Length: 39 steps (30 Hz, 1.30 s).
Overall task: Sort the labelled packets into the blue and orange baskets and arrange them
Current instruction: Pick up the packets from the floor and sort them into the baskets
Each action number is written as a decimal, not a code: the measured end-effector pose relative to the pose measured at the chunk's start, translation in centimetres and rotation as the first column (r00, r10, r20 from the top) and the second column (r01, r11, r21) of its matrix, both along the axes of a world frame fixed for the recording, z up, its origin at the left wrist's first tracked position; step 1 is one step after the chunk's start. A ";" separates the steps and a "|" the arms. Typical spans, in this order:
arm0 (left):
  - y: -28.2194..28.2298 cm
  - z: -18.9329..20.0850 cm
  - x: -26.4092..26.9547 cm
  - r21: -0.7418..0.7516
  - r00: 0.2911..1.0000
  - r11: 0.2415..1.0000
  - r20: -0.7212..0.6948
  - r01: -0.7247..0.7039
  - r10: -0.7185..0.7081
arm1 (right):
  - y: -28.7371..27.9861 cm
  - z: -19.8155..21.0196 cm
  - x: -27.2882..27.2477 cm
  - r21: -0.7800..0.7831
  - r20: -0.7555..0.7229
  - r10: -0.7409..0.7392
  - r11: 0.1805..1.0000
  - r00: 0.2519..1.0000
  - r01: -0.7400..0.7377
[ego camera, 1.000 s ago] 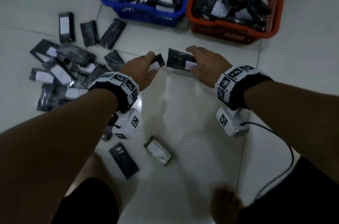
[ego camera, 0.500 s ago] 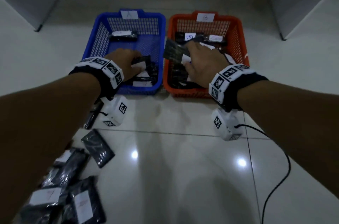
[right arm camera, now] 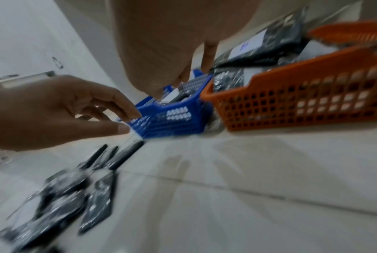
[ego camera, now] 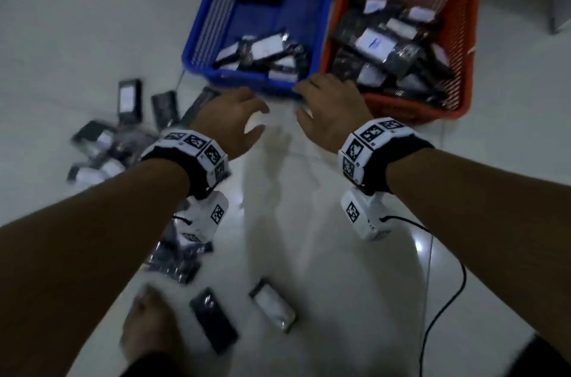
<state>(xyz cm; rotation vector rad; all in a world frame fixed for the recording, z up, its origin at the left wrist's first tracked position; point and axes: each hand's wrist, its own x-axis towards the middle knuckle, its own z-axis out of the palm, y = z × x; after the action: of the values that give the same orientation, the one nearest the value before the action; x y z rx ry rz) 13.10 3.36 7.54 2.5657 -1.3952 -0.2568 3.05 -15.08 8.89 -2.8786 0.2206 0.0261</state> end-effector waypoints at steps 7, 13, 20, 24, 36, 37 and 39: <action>13.3 -2.2 -12.1 0.594 0.921 0.804 -0.317 0.008 0.225 | 11.8 -4.0 -7.4 0.234 -0.374 0.332 0.937 0.866 -0.258; 15.5 -4.5 -17.8 0.720 0.925 0.641 -0.378 0.268 0.039 | 15.4 -6.7 -11.9 0.227 -0.609 0.414 0.908 0.677 -0.351; 17.1 -5.3 -19.2 0.634 0.940 0.704 -0.304 0.320 -0.154 | 17.6 -8.6 -12.9 0.257 -0.603 0.446 0.894 0.661 -0.368; 16.9 -4.9 -18.5 0.462 0.941 0.875 -0.338 0.147 0.020 | 16.5 -8.8 -11.6 0.339 -0.532 0.398 0.909 0.747 -0.243; 10.7 -3.5 -15.6 0.191 0.443 0.727 -0.683 -0.660 0.581 | 8.8 -6.1 -6.9 0.424 -0.382 0.033 0.894 0.923 0.144; 10.2 -3.2 -15.0 0.186 0.433 0.717 -0.687 -0.672 0.583 | 8.4 -5.6 -6.6 0.430 -0.368 0.028 0.891 0.929 0.144; 9.2 -2.2 -13.6 0.183 0.505 0.755 -0.642 -0.630 0.577 | 7.4 -4.5 -5.7 0.441 -0.311 0.019 0.888 0.950 0.127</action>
<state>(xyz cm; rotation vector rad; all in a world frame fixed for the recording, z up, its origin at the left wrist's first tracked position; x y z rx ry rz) -0.49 12.57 5.37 2.3217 -0.1918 -0.8682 -2.63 -7.67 4.44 -2.3799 0.3076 0.4588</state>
